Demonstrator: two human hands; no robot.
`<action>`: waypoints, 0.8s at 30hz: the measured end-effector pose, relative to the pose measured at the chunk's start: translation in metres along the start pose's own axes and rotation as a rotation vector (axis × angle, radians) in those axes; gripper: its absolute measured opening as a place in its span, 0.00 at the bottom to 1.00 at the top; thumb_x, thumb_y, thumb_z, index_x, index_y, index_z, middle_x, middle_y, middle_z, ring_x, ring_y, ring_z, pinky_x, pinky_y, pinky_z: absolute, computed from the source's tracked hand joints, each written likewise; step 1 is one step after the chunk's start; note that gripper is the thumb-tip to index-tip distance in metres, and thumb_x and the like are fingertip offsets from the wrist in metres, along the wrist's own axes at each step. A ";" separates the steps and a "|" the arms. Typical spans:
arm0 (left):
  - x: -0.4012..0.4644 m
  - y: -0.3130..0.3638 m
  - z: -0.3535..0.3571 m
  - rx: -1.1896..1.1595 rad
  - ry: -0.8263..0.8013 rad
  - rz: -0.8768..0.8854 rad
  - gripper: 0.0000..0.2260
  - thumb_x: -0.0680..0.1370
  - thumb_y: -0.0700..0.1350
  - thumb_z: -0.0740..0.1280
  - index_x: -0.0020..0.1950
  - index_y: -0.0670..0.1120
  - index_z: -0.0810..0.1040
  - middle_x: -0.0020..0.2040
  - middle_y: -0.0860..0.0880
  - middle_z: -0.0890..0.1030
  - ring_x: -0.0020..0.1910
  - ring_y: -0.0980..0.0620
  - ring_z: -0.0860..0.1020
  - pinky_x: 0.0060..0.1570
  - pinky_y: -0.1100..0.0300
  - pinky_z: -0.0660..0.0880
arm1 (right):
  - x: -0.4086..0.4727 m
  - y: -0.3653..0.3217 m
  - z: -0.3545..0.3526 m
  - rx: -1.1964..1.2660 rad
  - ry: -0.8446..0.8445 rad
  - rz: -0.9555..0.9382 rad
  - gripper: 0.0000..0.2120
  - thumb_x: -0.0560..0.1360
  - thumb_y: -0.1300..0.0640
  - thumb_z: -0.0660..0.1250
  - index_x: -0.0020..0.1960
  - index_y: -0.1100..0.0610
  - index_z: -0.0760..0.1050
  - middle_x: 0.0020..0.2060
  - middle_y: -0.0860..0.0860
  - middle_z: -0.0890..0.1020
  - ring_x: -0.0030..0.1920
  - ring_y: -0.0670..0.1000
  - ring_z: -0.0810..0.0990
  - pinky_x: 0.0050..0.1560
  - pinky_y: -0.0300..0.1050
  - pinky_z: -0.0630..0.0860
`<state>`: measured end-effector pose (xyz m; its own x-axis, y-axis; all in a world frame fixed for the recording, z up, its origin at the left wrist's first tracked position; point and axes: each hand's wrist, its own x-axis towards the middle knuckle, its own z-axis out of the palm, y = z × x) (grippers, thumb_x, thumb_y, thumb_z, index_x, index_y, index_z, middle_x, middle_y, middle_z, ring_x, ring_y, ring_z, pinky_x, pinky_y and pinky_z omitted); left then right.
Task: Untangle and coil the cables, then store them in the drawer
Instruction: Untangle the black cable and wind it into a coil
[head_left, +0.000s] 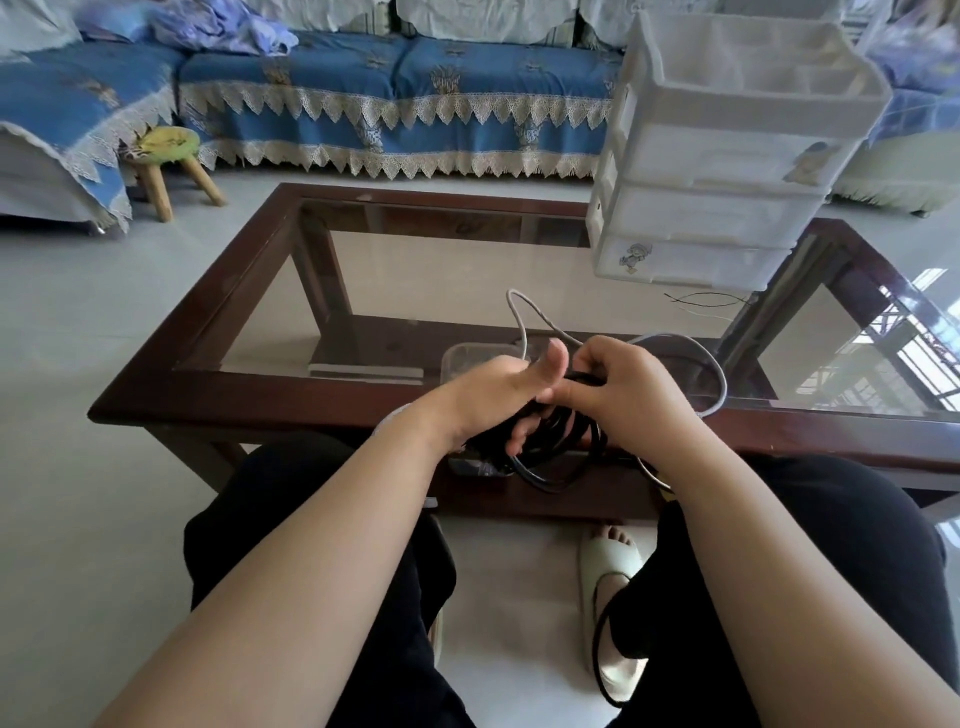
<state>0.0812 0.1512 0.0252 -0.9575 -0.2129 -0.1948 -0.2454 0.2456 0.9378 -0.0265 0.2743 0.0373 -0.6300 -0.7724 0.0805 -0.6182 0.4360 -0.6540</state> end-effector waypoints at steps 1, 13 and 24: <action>0.000 -0.002 -0.002 0.011 -0.026 0.008 0.39 0.64 0.78 0.56 0.37 0.40 0.71 0.24 0.49 0.71 0.23 0.52 0.71 0.35 0.61 0.74 | 0.002 0.002 -0.001 0.055 -0.055 -0.006 0.18 0.66 0.45 0.74 0.39 0.57 0.71 0.28 0.46 0.73 0.27 0.45 0.68 0.31 0.42 0.66; -0.010 0.003 -0.015 -0.148 -0.020 0.128 0.08 0.79 0.39 0.66 0.41 0.41 0.74 0.25 0.47 0.71 0.24 0.50 0.70 0.33 0.60 0.72 | 0.016 0.014 -0.012 0.498 -0.223 -0.046 0.19 0.67 0.43 0.67 0.42 0.59 0.71 0.26 0.52 0.73 0.23 0.48 0.68 0.23 0.39 0.68; -0.007 -0.001 -0.042 -0.910 0.203 0.180 0.16 0.81 0.48 0.61 0.34 0.47 0.68 0.21 0.55 0.66 0.22 0.57 0.67 0.37 0.61 0.72 | 0.015 0.064 0.019 -0.008 0.061 0.067 0.22 0.79 0.45 0.58 0.36 0.61 0.67 0.29 0.58 0.75 0.32 0.55 0.72 0.36 0.49 0.69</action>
<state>0.0945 0.1130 0.0375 -0.9036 -0.4252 -0.0525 0.1975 -0.5223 0.8296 -0.0669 0.2817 -0.0173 -0.6975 -0.7118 0.0829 -0.5771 0.4894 -0.6538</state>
